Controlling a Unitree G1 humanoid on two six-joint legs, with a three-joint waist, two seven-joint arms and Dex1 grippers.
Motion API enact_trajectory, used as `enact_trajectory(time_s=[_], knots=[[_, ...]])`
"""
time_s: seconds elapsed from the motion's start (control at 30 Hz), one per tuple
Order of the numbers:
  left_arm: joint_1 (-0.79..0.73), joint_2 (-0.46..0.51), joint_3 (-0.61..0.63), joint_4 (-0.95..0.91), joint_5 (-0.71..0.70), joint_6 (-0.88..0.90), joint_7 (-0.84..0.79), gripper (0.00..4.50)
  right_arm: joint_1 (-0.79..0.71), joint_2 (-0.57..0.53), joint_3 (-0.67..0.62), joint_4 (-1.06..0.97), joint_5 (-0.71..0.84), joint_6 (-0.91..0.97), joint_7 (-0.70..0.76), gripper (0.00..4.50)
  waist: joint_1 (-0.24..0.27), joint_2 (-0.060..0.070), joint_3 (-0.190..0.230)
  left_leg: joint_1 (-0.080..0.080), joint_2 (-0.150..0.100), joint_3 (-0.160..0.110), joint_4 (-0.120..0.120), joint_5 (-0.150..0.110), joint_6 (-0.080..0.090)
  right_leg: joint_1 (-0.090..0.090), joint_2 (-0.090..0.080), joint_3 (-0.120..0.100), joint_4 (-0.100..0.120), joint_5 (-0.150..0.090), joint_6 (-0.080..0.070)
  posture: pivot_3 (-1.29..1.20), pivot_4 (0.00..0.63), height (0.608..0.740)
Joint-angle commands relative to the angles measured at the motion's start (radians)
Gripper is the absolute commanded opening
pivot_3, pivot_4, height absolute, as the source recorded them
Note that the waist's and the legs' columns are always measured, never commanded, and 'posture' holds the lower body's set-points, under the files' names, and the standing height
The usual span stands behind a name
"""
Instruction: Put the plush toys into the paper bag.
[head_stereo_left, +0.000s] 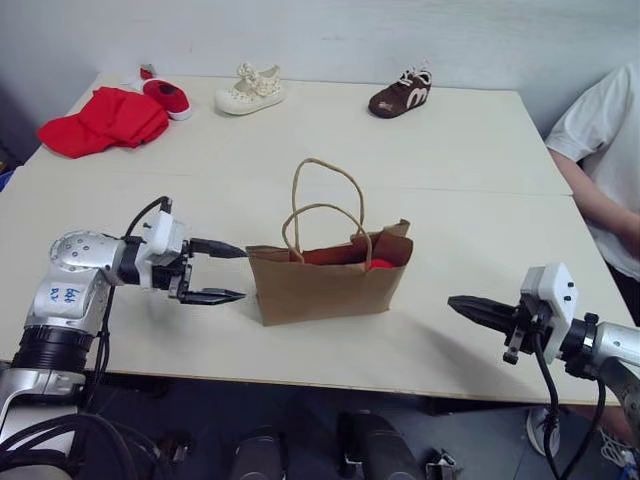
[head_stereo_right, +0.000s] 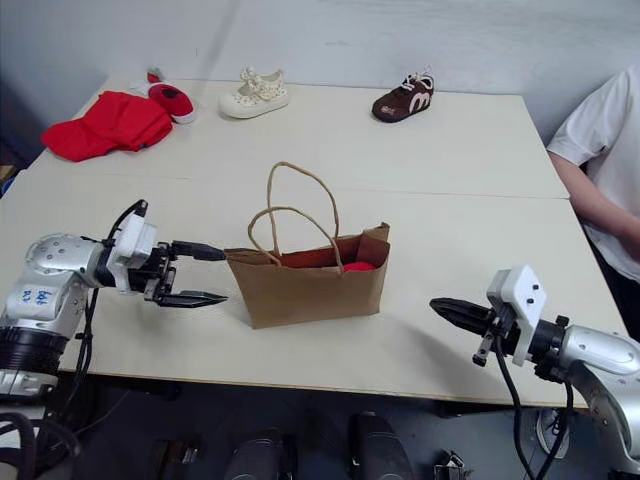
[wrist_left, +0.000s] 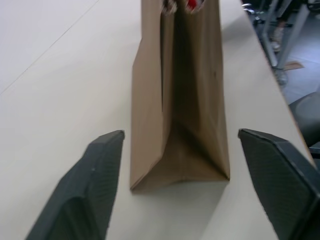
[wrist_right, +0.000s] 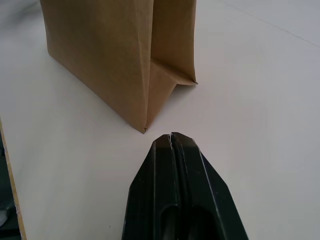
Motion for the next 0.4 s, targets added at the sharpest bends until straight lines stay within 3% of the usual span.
enact_trajectory(time_s=[0.03,0.13,0.23,0.37,0.4], knots=[[0.11,0.028,0.111,-0.116,-0.006,0.058,0.105,4.5,-0.049,0.017,-0.005,0.018,-0.001,-0.097,0.031,0.98,-0.001,0.0,0.0,0.0,0.0,0.0,0.0,0.0,0.0,0.0,0.0,0.0,0.0,0.0,0.0,0.0,0.15,0.74],[0.3,0.039,0.234,-0.287,-0.027,0.167,0.236,4.5,-0.106,-0.007,0.007,0.076,-0.069,-0.248,0.1,1.99,-0.014,0.0,0.0,0.001,0.001,0.001,-0.001,-0.001,0.0,-0.001,0.0,0.001,0.0,0.0,0.0,0.0,0.15,0.74],[0.535,0.014,0.371,-0.459,0.007,0.182,0.336,4.5,-0.122,-0.071,0.02,0.224,-0.123,-0.416,0.266,3.04,-0.019,0.0,0.0,0.001,0.001,-0.001,-0.002,-0.002,0.0,-0.001,-0.001,0.0,-0.001,0.0,0.0,0.0,0.15,0.74],[0.646,0.004,0.436,-0.522,0.018,0.199,0.389,4.5,-0.175,-0.1,0.052,0.359,-0.161,-0.526,0.339,4.47,-0.002,0.0,0.0,0.001,0.001,0.0,-0.001,-0.002,0.001,0.0,-0.002,0.0,-0.001,0.0,0.0,0.0,0.15,0.74],[0.646,-0.005,0.447,-0.515,0.018,0.213,0.415,4.5,-0.191,-0.088,0.064,0.383,-0.169,-0.541,0.334,4.49,-0.002,0.0,0.0,0.002,0.0,0.0,0.0,-0.002,0.001,0.001,-0.002,0.0,-0.001,0.0,0.0,0.0,0.15,0.74]])
